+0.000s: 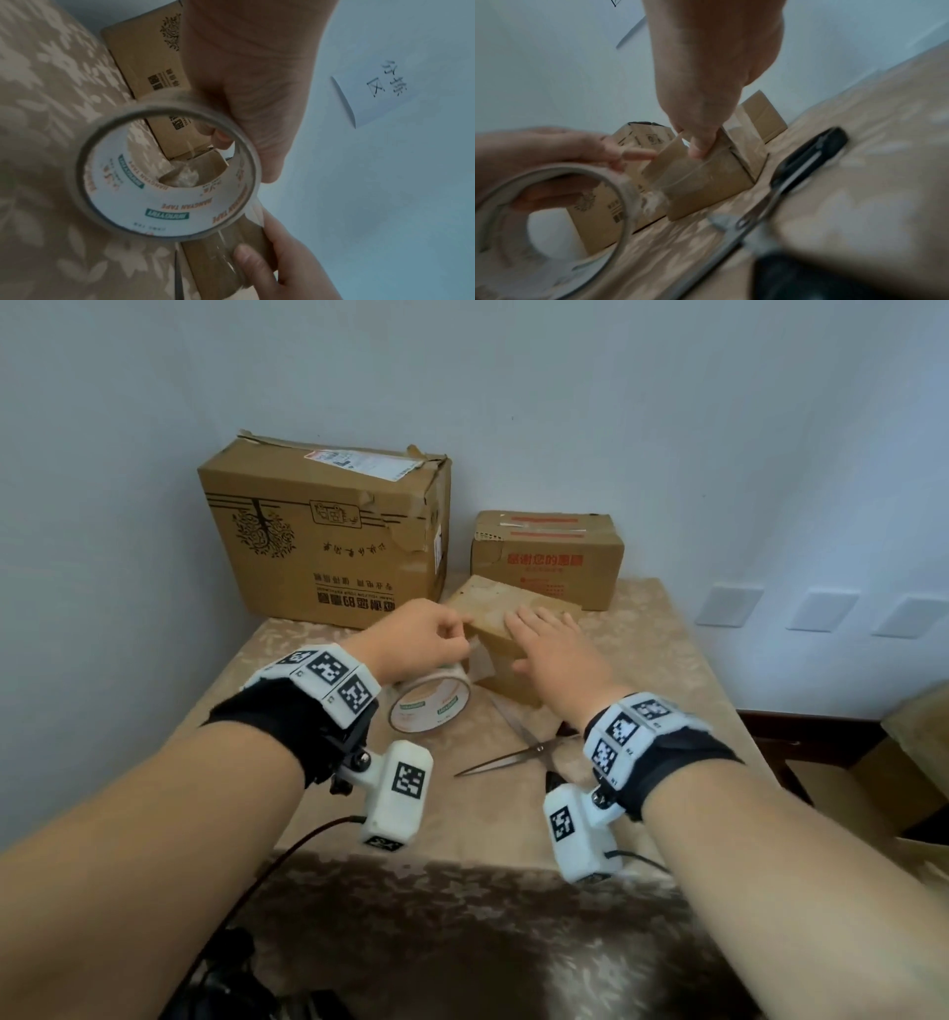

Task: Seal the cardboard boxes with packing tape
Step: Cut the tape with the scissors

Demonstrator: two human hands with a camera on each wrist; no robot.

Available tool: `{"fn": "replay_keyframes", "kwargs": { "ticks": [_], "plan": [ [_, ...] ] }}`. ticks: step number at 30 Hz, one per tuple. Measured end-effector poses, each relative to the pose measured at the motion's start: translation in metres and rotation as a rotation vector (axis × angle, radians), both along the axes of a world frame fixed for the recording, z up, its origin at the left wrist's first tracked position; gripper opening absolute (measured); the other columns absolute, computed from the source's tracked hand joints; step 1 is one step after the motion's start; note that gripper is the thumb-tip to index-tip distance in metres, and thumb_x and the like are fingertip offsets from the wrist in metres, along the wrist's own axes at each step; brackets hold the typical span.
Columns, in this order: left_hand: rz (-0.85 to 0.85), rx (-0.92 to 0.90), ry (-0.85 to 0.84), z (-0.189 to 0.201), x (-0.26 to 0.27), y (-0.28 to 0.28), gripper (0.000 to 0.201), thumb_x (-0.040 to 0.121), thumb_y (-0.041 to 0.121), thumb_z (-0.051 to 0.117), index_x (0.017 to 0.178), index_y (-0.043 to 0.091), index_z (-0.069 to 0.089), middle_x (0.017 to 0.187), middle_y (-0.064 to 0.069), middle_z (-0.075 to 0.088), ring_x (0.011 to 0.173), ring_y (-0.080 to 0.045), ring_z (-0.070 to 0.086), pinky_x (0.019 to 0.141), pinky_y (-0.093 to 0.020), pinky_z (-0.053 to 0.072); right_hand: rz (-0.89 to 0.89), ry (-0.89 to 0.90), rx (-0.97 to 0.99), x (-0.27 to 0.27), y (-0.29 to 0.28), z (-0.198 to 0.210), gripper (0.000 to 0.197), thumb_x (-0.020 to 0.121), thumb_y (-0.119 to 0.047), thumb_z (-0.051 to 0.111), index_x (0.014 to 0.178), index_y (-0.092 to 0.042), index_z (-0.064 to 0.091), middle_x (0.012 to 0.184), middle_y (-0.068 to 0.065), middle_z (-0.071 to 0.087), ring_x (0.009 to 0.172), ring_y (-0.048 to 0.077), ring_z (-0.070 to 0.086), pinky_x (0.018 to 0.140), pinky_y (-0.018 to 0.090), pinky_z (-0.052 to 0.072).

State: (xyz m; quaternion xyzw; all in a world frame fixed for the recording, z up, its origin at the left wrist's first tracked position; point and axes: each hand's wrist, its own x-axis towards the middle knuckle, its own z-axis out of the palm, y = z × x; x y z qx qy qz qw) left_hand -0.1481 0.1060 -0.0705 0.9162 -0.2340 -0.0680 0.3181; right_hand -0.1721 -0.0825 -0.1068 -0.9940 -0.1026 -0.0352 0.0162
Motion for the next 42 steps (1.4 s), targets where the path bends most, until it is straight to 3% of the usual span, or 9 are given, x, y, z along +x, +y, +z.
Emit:
{"fn": "replay_keyframes", "kwargs": {
  "ticks": [6, 9, 12, 17, 24, 29, 33, 39, 42],
  "plan": [
    [0.141, -0.151, -0.097, -0.016, -0.014, 0.008, 0.015, 0.089, 0.021, 0.062, 0.077, 0.012, 0.066, 0.109, 0.007, 0.057, 0.105, -0.012, 0.054, 0.1, -0.038, 0.041, 0.006, -0.231, 0.276, -0.017, -0.008, 0.015, 0.056, 0.099, -0.033, 0.047, 0.15, -0.022, 0.027, 0.156, -0.002, 0.027, 0.145, 0.017, 0.022, 0.12, 0.043, 0.009],
    [0.144, -0.117, -0.204, -0.017, -0.022, 0.008, 0.012, 0.09, 0.023, 0.061, 0.079, 0.019, 0.062, 0.104, 0.006, 0.052, 0.098, -0.013, 0.053, 0.093, -0.033, 0.043, -0.006, -0.055, 0.809, -0.031, 0.026, 0.029, 0.038, 0.096, -0.038, 0.052, 0.128, -0.018, 0.056, 0.123, -0.003, 0.06, 0.11, 0.009, 0.054, 0.093, 0.026, 0.044],
    [0.116, -0.087, -0.256, -0.015, -0.029, 0.012, 0.008, 0.093, 0.023, 0.057, 0.085, 0.02, 0.059, 0.103, 0.004, 0.049, 0.094, -0.016, 0.054, 0.086, -0.034, 0.045, -0.033, 0.12, 0.857, -0.03, 0.048, 0.027, 0.024, 0.093, -0.034, 0.06, 0.1, -0.014, 0.07, 0.09, -0.004, 0.067, 0.083, 0.007, 0.057, 0.065, 0.017, 0.041],
    [0.045, -0.238, -0.066, -0.014, -0.035, 0.036, 0.026, 0.097, 0.019, 0.05, 0.118, 0.018, 0.065, 0.112, 0.002, 0.062, 0.095, -0.003, 0.056, 0.083, -0.016, 0.045, -0.053, 0.036, 0.971, -0.026, 0.054, 0.027, 0.013, 0.093, -0.019, 0.061, 0.085, -0.015, 0.07, 0.071, -0.006, 0.062, 0.065, 0.005, 0.053, 0.062, 0.019, 0.042],
    [0.104, -0.156, -0.027, -0.015, -0.035, 0.046, 0.064, 0.091, 0.023, 0.061, 0.144, 0.013, 0.027, 0.099, -0.005, 0.068, 0.094, -0.02, 0.063, 0.078, -0.03, 0.047, 0.002, -0.07, 0.868, -0.024, 0.069, 0.031, 0.027, 0.093, -0.023, 0.061, 0.082, -0.003, 0.075, 0.073, 0.011, 0.069, 0.064, 0.015, 0.056, 0.062, 0.029, 0.043],
    [0.116, 0.04, -0.241, -0.015, -0.034, 0.048, 0.033, 0.093, 0.022, 0.055, 0.124, 0.017, 0.044, 0.09, 0.001, 0.057, 0.083, -0.019, 0.053, 0.065, -0.028, 0.032, -0.025, -0.034, 0.913, -0.021, 0.077, 0.029, 0.027, 0.094, -0.023, 0.06, 0.086, 0.0, 0.073, 0.081, 0.02, 0.07, 0.074, 0.019, 0.061, 0.078, 0.038, 0.05],
    [0.105, 0.066, -0.257, -0.018, -0.032, 0.052, 0.03, 0.093, 0.022, 0.056, 0.12, 0.017, 0.046, 0.082, 0.006, 0.053, 0.072, -0.013, 0.049, 0.055, -0.024, 0.029, -0.088, 0.033, 1.072, -0.014, 0.075, 0.023, 0.05, 0.088, -0.017, 0.068, 0.132, -0.018, 0.043, 0.086, 0.013, 0.067, 0.076, 0.018, 0.063, 0.072, 0.029, 0.049],
    [0.112, 0.02, -0.202, -0.024, -0.025, 0.058, 0.03, 0.092, 0.02, 0.059, 0.118, 0.013, 0.046, 0.066, 0.013, 0.043, 0.057, -0.002, 0.037, 0.05, -0.02, 0.024, 0.207, -0.062, 0.798, -0.015, 0.081, 0.02, 0.018, 0.092, -0.008, 0.059, 0.105, -0.013, 0.072, 0.074, -0.013, 0.061, 0.065, -0.007, 0.052, 0.067, 0.008, 0.039],
    [0.099, 0.045, -0.186, -0.025, -0.024, 0.062, 0.03, 0.092, 0.021, 0.059, 0.118, 0.015, 0.046, 0.074, 0.008, 0.052, 0.063, -0.007, 0.044, 0.053, -0.022, 0.029, 0.222, -0.086, 0.702, -0.013, 0.084, 0.018, 0.019, 0.092, -0.011, 0.061, 0.107, -0.009, 0.074, 0.092, 0.002, 0.071, 0.078, 0.007, 0.058, 0.072, 0.017, 0.043]
  ]
}}
